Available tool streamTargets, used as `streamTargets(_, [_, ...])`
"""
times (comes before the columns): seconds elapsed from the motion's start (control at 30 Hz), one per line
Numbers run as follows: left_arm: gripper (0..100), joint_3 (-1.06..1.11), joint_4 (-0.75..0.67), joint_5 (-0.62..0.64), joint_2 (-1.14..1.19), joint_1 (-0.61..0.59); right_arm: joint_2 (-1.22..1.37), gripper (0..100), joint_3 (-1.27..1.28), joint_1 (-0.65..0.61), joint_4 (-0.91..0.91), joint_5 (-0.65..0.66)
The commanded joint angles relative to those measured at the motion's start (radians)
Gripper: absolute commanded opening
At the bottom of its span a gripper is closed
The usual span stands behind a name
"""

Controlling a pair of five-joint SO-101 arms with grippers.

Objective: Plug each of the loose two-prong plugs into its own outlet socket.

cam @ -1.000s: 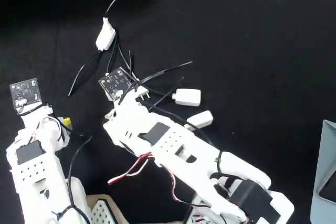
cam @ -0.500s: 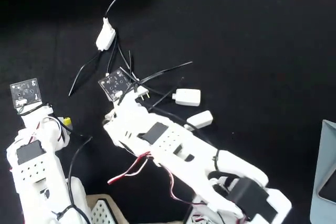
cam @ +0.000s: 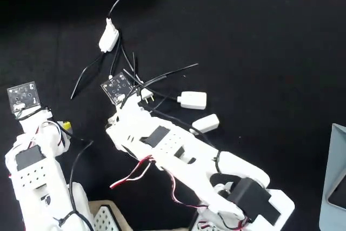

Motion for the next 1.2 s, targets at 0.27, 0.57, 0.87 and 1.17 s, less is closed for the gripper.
streamTargets(0.27, [25,-0.004,-0.011,0.003,-0.015,-0.007,0.130,1.1,-0.041,-0.009,-0.009,0.072])
streamTargets(0.57, [25,-0.004,-0.011,0.003,-0.015,-0.007,0.124,1.1,-0.010,-0.012,-0.002,0.229])
streamTargets(0.87, [25,-0.004,-0.015,0.003,-0.015,-0.007,0.033,1.1,0.081,-0.011,0.011,0.391])
streamTargets(1.17, [25,-0.004,-0.014,0.003,-0.015,-0.005,0.071,1.1,0.024,-0.008,0.123,0.433])
